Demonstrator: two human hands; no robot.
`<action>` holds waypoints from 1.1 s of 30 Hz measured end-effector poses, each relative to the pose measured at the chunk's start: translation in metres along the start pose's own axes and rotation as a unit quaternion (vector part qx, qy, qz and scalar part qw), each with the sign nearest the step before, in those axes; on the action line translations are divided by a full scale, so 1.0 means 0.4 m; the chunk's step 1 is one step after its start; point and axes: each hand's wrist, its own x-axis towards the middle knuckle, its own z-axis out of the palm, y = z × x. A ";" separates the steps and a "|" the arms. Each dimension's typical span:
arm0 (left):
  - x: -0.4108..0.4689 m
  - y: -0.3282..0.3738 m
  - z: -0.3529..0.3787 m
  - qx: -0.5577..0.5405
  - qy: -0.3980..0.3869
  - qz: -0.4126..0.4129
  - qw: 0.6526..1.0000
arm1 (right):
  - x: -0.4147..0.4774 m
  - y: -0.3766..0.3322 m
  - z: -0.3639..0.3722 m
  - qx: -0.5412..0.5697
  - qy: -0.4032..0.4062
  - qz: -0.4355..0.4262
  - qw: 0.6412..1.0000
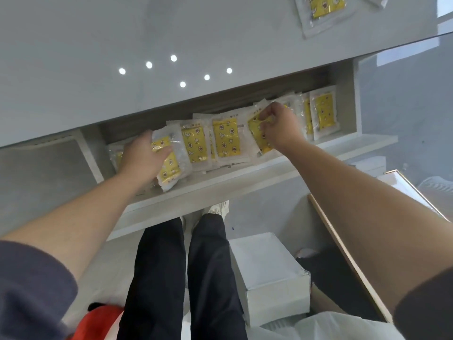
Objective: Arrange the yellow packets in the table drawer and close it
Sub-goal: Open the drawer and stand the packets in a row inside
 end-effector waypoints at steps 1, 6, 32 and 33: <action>0.001 -0.011 -0.009 0.012 0.003 -0.017 1.000 | 0.002 0.009 -0.011 -0.004 0.003 0.006 1.000; 0.008 -0.070 -0.035 0.207 0.027 -0.045 0.977 | 0.017 0.048 -0.040 -0.017 0.040 0.033 0.998; 0.066 0.066 0.015 0.282 -0.037 0.170 0.943 | 0.040 -0.068 0.074 -0.392 -0.073 -0.209 0.893; 0.074 0.082 0.026 0.275 -0.048 0.188 0.942 | 0.043 -0.075 0.084 -0.402 -0.092 -0.217 0.885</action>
